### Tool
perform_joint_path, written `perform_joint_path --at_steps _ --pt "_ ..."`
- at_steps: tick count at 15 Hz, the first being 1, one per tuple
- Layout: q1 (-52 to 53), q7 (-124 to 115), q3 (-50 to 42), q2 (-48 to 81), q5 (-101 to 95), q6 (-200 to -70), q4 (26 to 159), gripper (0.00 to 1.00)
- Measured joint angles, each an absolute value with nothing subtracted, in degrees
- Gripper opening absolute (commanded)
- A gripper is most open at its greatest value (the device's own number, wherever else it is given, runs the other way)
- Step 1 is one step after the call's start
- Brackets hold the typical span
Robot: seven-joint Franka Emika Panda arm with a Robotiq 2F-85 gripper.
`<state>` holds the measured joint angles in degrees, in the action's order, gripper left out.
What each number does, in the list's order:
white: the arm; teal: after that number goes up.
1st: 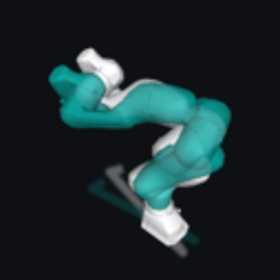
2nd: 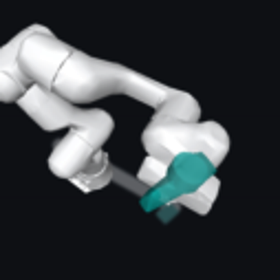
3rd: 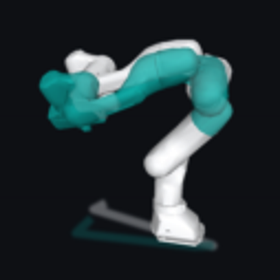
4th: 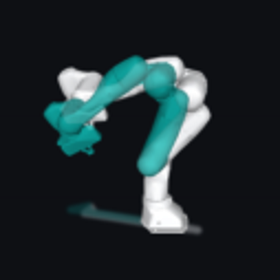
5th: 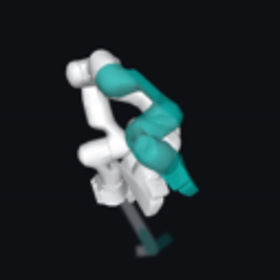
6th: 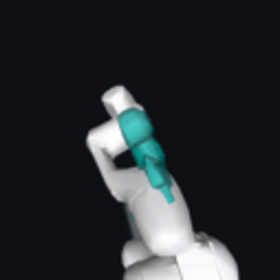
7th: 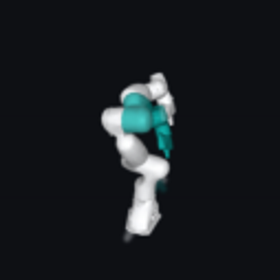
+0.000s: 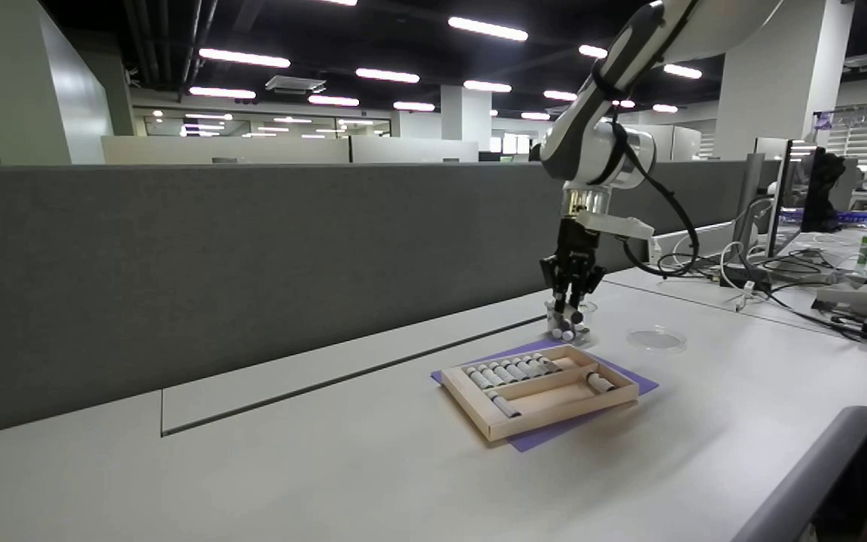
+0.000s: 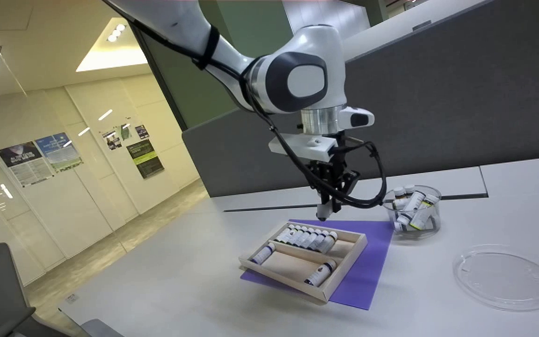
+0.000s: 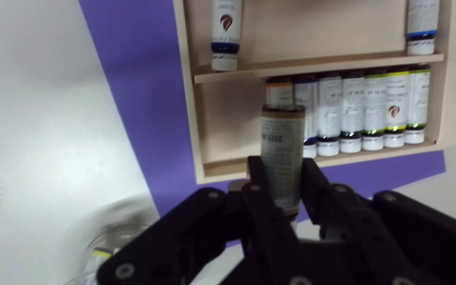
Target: Remove the marker from the wooden tray.
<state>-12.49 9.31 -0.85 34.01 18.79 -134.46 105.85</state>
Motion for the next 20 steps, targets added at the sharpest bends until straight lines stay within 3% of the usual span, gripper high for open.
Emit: perform_joint_path --at_steps 9,20 --pt "-13.20 6.91 -6.97 34.13 13.86 -143.29 103.72 0.05" --pt "-14.29 4.82 -7.66 40.17 11.17 -157.95 100.08 0.05"
